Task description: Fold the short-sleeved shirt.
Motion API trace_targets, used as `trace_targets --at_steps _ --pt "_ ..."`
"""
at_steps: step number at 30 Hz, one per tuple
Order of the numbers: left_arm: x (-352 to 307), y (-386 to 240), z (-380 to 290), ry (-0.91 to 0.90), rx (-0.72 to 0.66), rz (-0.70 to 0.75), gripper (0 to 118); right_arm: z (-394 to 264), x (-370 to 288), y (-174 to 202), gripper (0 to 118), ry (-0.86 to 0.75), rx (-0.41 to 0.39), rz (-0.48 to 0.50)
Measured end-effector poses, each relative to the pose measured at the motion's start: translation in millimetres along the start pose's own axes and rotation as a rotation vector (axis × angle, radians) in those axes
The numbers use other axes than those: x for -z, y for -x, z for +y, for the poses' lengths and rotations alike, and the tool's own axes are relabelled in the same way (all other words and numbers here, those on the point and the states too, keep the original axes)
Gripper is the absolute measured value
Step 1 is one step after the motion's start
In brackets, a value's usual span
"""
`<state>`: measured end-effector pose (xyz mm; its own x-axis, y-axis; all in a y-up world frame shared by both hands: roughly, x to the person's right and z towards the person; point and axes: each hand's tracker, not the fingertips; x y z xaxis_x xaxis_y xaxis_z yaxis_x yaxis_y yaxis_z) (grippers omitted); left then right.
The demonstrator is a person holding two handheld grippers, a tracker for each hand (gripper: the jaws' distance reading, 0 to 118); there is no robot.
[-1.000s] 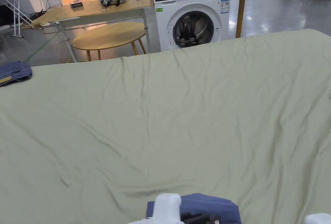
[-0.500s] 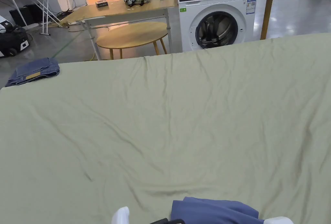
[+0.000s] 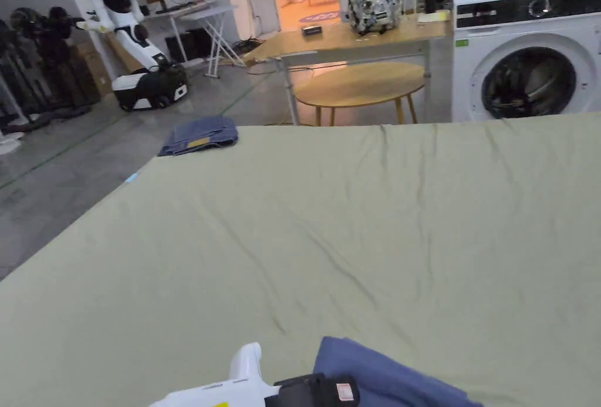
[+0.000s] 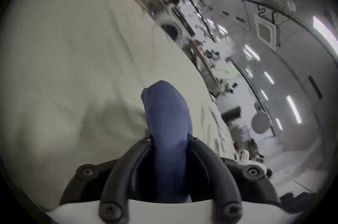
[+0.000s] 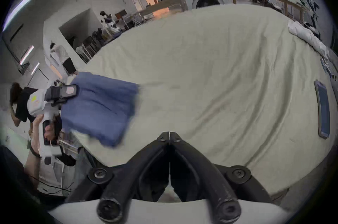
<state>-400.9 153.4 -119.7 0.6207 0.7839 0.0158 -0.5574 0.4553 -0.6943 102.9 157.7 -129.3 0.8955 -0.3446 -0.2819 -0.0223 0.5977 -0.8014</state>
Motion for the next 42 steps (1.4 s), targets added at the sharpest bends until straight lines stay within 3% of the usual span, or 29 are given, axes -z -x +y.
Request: trace_targets --at_steps 3,6,10,11,13,14,17,22,24,28,32,34,36,38,39,40,42 --pt "-80 54 58 -0.123 -0.033 0.187 20 3 -2 1 0 0.004 -0.024 -0.005" --pt "-122 101 104 -0.06 -0.066 0.39 19 2 4 -3 0 0.02 -0.006 0.001" --pt "-142 128 126 -0.159 -0.18 0.392 19 1 8 -4 0 0.039 0.01 -0.009" --pt "-138 113 122 -0.177 -0.126 0.441 26 1 7 -3 0 0.036 0.007 -0.007" --pt "-147 103 130 -0.247 -0.057 0.67 66 5 5 -1 0 0.035 0.001 -0.004" --pt "-158 98 135 -0.282 -0.035 0.746 72 9 3 2 0 0.031 -0.008 -0.005" --pt "-183 74 142 -0.302 0.067 0.828 72 22 -3 5 0 -0.019 -0.053 -0.02" --pt "-188 -47 105 -0.431 0.441 0.713 72 56 -22 7 0 -0.212 -0.091 -0.066" --pt "-193 -63 98 -0.516 0.575 0.653 72 70 -36 11 0 -0.287 -0.126 -0.078" --pt "-164 -131 58 -0.592 0.706 0.499 72 88 -64 15 0 -0.466 -0.198 -0.13" --pt "-119 -188 20 -0.681 0.837 0.474 72 100 -87 21 0 -0.581 -0.183 -0.147" --pt "-98 -202 3 -0.71 0.891 0.484 67 100 -93 22 0 -0.625 -0.178 -0.166" --pt "-82 -212 -9 -0.726 0.883 0.508 46 98 -99 22 0 -0.648 -0.186 -0.167" --pt "-72 -219 -22 -0.726 0.88 0.483 16 93 -101 25 0 -0.675 -0.199 -0.198" --pt "-68 -214 -23 -0.723 0.862 0.464 6 90 -102 26 0 -0.682 -0.215 -0.198" --pt "-65 -215 -28 -0.723 0.841 0.45 0 87 -102 26 0 -0.688 -0.236 -0.203" --pt "-56 -220 -42 -0.739 0.871 0.509 0 83 -103 27 0 -0.692 -0.26 -0.235"
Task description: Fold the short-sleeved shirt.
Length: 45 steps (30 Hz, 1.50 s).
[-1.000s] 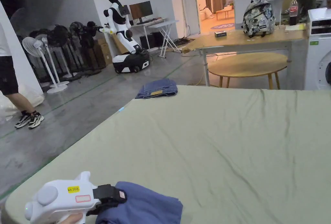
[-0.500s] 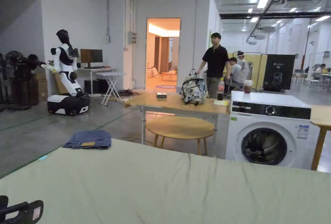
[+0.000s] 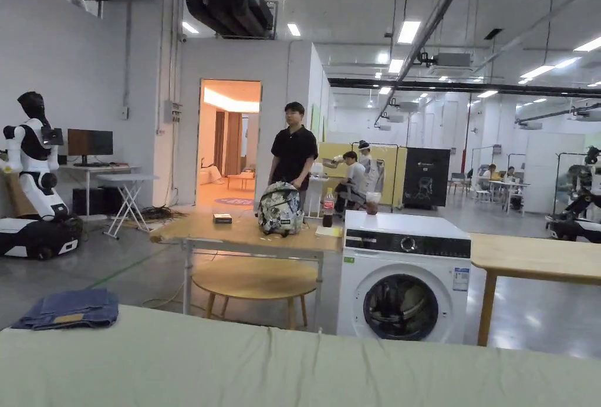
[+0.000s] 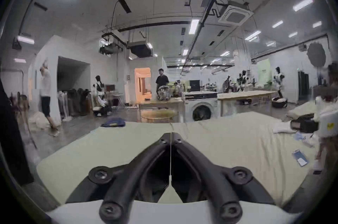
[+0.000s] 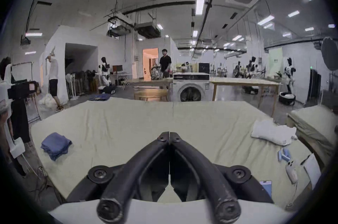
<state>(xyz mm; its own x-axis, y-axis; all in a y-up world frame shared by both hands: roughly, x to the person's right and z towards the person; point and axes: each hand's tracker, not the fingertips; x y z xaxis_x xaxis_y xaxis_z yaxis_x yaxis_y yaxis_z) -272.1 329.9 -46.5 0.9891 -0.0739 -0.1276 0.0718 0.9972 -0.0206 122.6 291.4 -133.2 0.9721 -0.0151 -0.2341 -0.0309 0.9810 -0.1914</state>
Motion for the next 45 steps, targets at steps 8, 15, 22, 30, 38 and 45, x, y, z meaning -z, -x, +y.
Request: trace_targets --at_steps 8,15,22,30,38,45 --pt "-14 -20 2 0.022 -0.002 0.007 0 -11 -14 2 0 -0.031 0.001 -0.078" --pt "-15 -15 8 0.012 -0.026 0.006 0 -8 -13 8 0 -0.03 0.01 -0.064" --pt "-14 -10 8 0.015 -0.043 0.006 0 -5 -13 12 0 -0.033 0.004 -0.059" --pt "-12 -9 5 0.03 -0.063 -0.009 0 -4 -13 10 0 -0.026 0.019 -0.056" --pt "-11 -11 6 0.032 -0.064 -0.015 0 -3 -12 13 0 -0.022 0.013 -0.055" --pt "-11 -11 5 0.033 -0.081 -0.015 0 -2 -11 13 0 -0.014 0.013 -0.056"
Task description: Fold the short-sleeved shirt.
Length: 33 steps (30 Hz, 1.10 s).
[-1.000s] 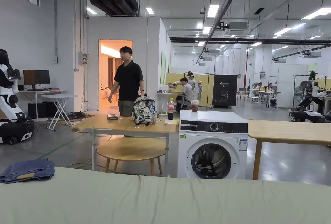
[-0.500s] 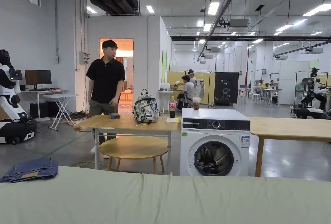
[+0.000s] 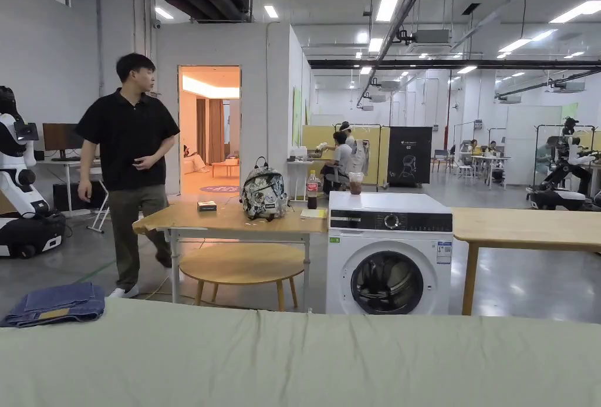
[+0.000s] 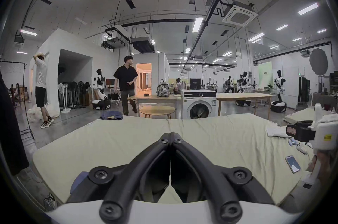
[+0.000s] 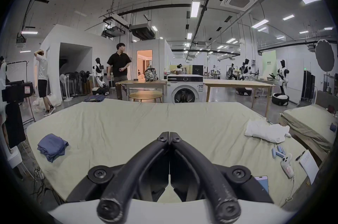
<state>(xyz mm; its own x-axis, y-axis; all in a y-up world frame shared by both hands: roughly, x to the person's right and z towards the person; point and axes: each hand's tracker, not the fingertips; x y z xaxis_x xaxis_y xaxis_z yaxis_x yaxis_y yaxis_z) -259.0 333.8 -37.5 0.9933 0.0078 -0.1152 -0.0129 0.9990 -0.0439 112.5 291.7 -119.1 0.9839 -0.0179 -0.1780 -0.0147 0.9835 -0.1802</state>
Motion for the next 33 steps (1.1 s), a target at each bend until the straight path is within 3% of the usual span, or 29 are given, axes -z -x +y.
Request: trace_targets --at_steps 1,2,3,4,5,6,7,8,11,15,20,33 --pt "0 -1 0 -0.001 0.001 -0.004 0 0 0 0 0 -0.001 0.002 -0.003" --pt "0 -1 -1 0.0 0.005 -0.006 3 0 0 0 10 -0.003 0.003 -0.004" --pt "1 -2 -1 0.002 0.01 -0.007 3 0 0 0 10 -0.006 0.003 -0.008" --pt "1 -2 -1 0.006 0.017 -0.01 6 0 -1 -1 17 -0.006 0.003 -0.007" --pt "1 -2 -2 0.003 0.023 -0.019 15 0 -1 -1 36 -0.006 0.0 0.006" --pt "1 -3 -2 -0.004 0.022 -0.017 32 1 -1 -1 69 -0.003 -0.004 0.011" --pt "1 -4 -2 -0.008 0.016 -0.012 50 0 -1 1 89 -0.004 -0.008 0.009" --pt "1 -4 -2 -0.013 0.007 -0.015 68 -1 -3 3 97 -0.02 -0.016 -0.002" --pt "0 -4 -2 -0.034 -0.02 -0.031 92 1 -5 5 102 -0.034 -0.018 0.016" --pt "-3 -9 0 -0.057 -0.003 -0.025 93 1 -4 8 118 -0.038 -0.014 0.023" --pt "-2 -10 0 -0.054 0.014 -0.012 93 1 -4 11 118 -0.04 -0.039 0.003" --pt "0 -10 -2 -0.032 0.0 -0.012 93 3 -5 7 118 -0.029 0.001 -0.012"
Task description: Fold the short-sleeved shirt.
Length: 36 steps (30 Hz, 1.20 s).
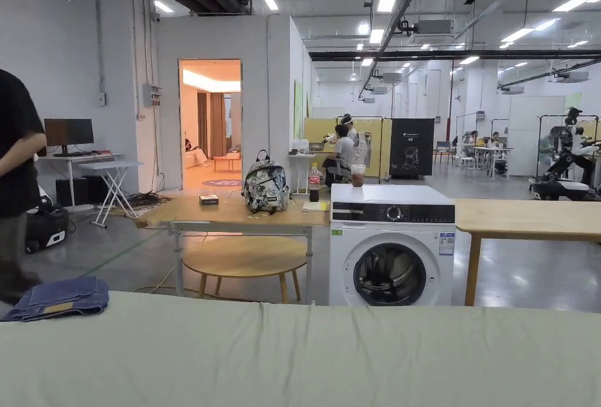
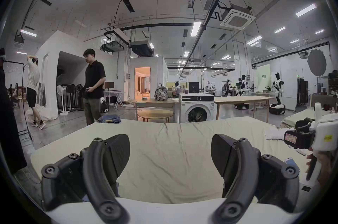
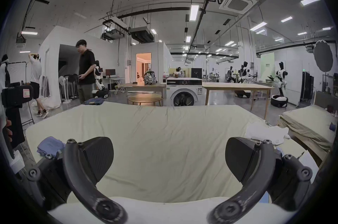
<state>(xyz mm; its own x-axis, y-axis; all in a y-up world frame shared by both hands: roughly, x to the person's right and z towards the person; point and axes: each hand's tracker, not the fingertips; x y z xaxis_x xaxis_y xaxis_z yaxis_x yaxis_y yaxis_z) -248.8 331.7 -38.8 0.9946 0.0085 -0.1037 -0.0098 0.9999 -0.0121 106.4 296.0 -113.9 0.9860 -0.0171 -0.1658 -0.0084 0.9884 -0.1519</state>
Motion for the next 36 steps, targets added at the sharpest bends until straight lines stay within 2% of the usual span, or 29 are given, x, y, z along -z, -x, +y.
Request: trace_targets --at_steps 4,10,16,19,23,36 --pt "-1 0 -1 -0.001 -0.004 0.005 93 4 1 -3 118 0.02 0.047 0.002" --pt "0 2 1 0.001 -0.029 -0.003 93 13 7 -12 118 0.089 0.228 -0.008" --pt "1 2 0 0.007 -0.04 -0.011 93 19 8 -13 118 0.114 0.278 -0.027" --pt "0 1 0 0.006 -0.037 -0.01 93 18 8 -16 118 0.119 0.292 0.022" --pt "0 -1 2 0.003 -0.033 -0.017 93 18 7 -16 118 0.123 0.327 0.034" --pt "2 -4 2 0.01 -0.03 -0.037 93 14 12 -16 118 0.155 0.326 0.029"
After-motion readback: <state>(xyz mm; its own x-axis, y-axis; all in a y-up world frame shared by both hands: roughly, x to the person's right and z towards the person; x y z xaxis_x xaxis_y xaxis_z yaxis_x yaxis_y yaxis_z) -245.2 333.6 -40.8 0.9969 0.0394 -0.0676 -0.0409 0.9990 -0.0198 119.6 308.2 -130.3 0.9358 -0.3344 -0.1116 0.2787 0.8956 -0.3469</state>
